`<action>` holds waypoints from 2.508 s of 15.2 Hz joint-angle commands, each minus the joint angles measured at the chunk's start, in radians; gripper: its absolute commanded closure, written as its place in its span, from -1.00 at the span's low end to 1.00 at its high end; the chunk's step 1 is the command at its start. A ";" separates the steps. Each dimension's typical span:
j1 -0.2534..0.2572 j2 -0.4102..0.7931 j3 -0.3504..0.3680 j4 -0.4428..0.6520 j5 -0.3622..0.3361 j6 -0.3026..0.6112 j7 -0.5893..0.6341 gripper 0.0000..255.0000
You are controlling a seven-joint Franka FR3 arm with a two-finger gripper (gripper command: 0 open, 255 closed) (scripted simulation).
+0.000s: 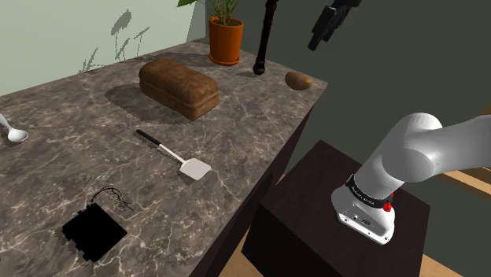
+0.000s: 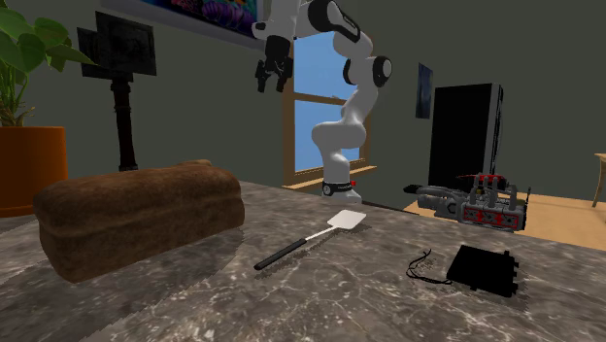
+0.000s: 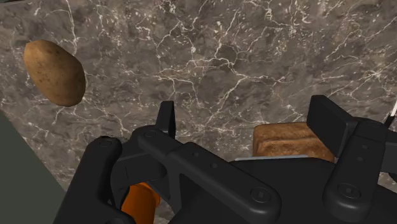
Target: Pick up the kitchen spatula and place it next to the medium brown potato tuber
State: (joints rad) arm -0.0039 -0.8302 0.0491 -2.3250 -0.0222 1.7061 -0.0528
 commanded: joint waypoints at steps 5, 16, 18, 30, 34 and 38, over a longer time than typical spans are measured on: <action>0.021 0.071 0.067 -0.018 0.037 0.073 0.067 -1.00; 0.060 0.347 0.252 0.025 0.090 0.269 0.251 -1.00; 0.064 0.408 0.285 0.047 0.087 0.301 0.287 -1.00; 0.093 0.837 0.456 0.277 -0.054 0.431 0.545 -1.00; 0.135 0.999 0.477 0.392 -0.140 0.439 0.637 -1.00; 0.200 1.162 0.474 0.529 -0.219 0.429 0.713 -1.00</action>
State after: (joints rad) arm 0.1789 0.2904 0.5238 -1.8324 -0.2216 2.1395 0.6407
